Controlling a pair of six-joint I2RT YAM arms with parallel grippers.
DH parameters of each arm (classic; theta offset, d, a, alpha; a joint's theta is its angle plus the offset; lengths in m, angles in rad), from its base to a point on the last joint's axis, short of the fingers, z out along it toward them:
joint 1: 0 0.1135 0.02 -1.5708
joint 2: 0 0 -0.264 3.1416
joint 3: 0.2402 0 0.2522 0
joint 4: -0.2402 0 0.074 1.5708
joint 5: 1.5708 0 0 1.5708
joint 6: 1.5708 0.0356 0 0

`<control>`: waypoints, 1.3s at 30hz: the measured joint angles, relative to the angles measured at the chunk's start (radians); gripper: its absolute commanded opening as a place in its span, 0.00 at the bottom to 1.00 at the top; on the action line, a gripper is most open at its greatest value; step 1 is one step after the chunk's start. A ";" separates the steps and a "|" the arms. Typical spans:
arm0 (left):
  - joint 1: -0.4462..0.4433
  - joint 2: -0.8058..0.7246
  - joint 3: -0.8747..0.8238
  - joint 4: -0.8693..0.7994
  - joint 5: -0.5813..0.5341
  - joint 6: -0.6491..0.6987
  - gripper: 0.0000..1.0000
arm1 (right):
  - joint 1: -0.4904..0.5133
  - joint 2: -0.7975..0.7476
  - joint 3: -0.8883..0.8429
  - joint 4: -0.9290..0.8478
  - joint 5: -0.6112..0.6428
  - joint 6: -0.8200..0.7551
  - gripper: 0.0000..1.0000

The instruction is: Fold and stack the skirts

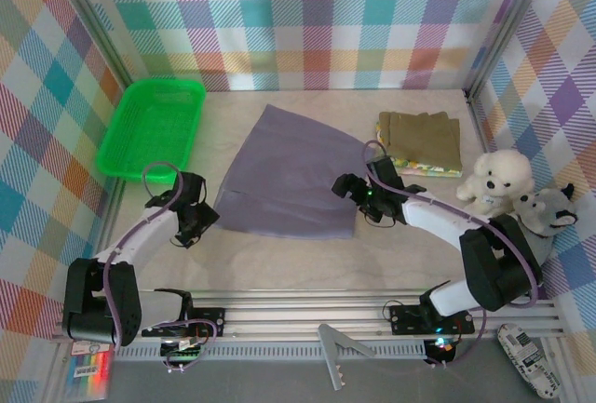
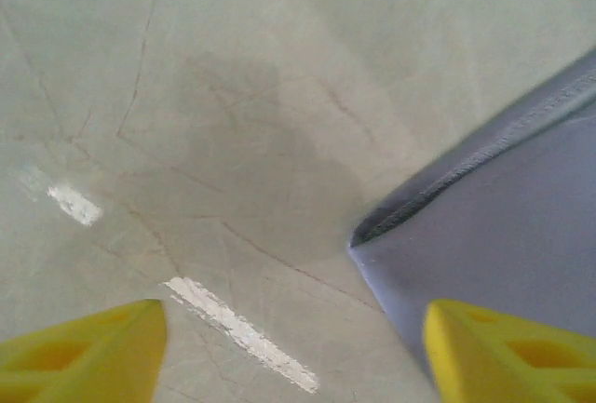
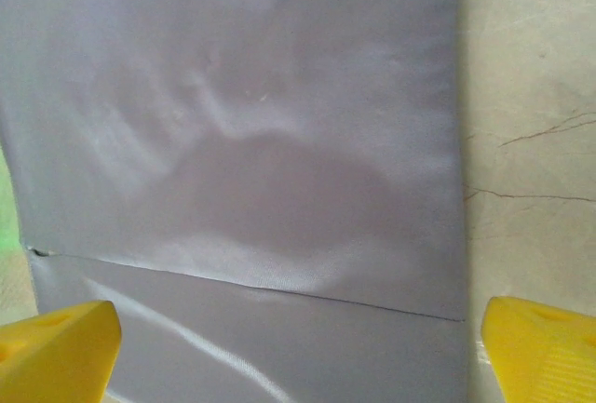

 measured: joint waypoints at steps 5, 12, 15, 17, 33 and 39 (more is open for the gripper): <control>0.041 0.019 -0.012 0.027 0.060 0.001 0.50 | 0.000 0.016 0.011 -0.008 0.003 0.000 0.99; 0.053 0.082 -0.012 0.103 0.163 0.000 0.45 | 0.000 0.039 0.021 -0.007 0.002 0.000 0.99; 0.053 0.094 -0.011 0.128 0.197 0.001 0.43 | 0.000 0.048 0.021 -0.006 -0.001 0.000 0.99; 0.053 0.100 -0.011 0.138 0.210 0.002 0.42 | 0.000 0.052 0.021 -0.006 -0.002 0.000 0.99; 0.053 0.155 0.002 0.143 0.222 0.016 0.25 | 0.000 0.055 0.018 0.019 -0.008 0.000 0.99; 0.053 0.171 0.058 0.163 0.215 0.061 0.13 | 0.000 0.042 0.008 0.020 -0.008 0.001 0.99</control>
